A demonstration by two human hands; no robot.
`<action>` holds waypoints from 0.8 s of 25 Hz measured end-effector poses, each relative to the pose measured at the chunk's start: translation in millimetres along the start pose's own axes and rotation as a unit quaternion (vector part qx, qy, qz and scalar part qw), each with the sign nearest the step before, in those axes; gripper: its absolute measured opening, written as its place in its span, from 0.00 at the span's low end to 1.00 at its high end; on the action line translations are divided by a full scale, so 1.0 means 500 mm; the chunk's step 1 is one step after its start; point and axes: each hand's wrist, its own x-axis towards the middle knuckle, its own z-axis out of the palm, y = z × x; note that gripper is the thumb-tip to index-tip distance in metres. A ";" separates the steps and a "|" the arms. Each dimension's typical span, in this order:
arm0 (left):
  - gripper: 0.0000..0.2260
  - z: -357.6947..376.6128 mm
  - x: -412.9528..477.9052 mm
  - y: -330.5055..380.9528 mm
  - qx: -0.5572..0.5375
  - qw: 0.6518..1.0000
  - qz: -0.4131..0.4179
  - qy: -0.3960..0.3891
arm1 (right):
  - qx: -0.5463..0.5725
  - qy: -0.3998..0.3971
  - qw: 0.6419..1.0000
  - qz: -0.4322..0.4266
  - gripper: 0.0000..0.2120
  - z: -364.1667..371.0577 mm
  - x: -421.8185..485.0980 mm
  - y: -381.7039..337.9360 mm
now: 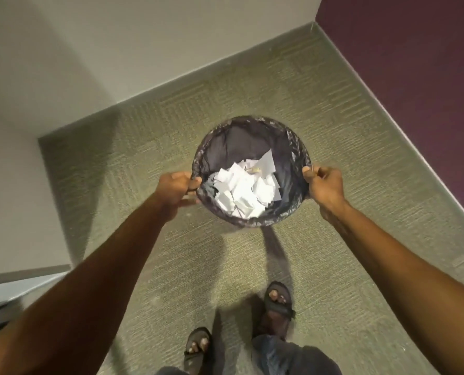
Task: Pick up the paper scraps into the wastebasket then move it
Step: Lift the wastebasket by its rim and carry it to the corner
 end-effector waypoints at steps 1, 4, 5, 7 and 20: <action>0.05 -0.011 -0.040 0.019 0.009 1.000 0.006 -0.017 | 0.000 -0.004 1.000 0.004 0.11 -0.020 -0.028 -0.023; 0.02 -0.034 -0.158 0.077 -0.002 0.999 0.020 -0.047 | 0.007 -0.025 1.000 0.014 0.08 -0.081 -0.102 -0.094; 0.02 -0.038 -0.193 0.095 -0.007 0.998 0.025 -0.050 | 0.007 -0.031 0.999 0.011 0.08 -0.101 -0.123 -0.118; 0.02 -0.047 -0.260 0.117 -0.011 0.998 0.029 -0.053 | 0.002 -0.046 0.999 0.001 0.07 -0.133 -0.158 -0.153; 0.06 -0.061 -0.545 0.287 -0.012 0.998 0.040 -0.053 | -0.051 -0.078 0.993 -0.079 0.12 -0.303 -0.320 -0.350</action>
